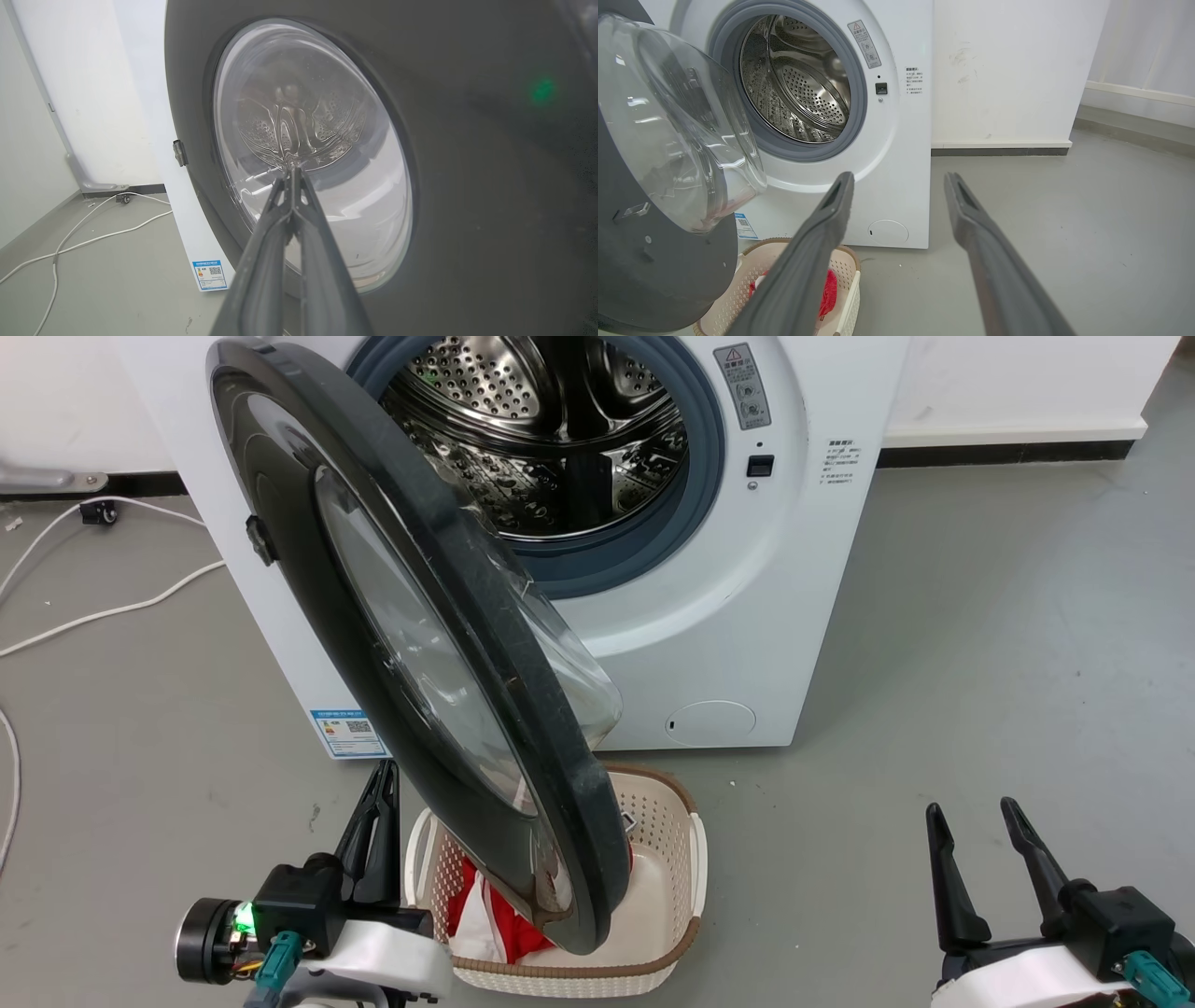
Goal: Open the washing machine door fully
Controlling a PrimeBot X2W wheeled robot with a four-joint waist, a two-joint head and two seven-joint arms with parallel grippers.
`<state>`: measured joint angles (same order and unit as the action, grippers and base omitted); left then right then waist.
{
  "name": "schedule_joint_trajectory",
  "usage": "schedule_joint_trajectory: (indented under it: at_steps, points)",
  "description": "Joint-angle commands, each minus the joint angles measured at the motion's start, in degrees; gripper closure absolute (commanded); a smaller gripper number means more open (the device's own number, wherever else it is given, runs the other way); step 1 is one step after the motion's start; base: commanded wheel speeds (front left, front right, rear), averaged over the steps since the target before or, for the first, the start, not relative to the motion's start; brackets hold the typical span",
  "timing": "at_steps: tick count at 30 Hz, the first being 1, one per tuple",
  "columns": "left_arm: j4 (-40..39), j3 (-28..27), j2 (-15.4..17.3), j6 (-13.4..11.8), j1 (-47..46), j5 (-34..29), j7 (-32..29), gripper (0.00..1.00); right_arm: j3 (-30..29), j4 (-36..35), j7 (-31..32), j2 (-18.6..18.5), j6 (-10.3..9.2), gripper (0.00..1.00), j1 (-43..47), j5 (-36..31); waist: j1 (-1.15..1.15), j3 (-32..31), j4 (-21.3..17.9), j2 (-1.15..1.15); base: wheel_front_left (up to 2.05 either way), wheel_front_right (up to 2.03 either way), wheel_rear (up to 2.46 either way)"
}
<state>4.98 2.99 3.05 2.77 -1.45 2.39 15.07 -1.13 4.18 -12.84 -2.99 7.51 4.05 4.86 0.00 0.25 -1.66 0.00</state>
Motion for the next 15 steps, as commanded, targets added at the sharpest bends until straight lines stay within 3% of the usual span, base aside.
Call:
schedule_joint_trajectory:
  at_steps: [1, 7, 15]
  points:
    - [0.20, -0.05, 0.06, -0.07, -0.56, 0.27, 0.14, 1.00, 0.14, 0.25, -0.24, 0.22, -0.04, 0.00, -0.88, 0.28, 0.00, 0.12, 0.08, 0.00, 0.00, 0.00, 0.00]
    - [-0.93, -0.11, 0.01, -0.37, -1.29, 0.75, 0.14, 1.00, 0.40, 0.57, -0.20, 0.22, -0.04, 0.00, -0.97, 0.63, 0.00, 0.28, 0.32, 0.00, 0.00, 0.00, 0.00]
    - [-9.82, -0.46, -0.05, -1.60, -3.49, 0.34, 0.14, 1.00, 0.51, 0.31, -0.01, 0.21, -0.04, 0.00, -1.13, 0.74, 0.00, 0.65, 0.59, 0.00, 0.00, 0.00, 0.00]
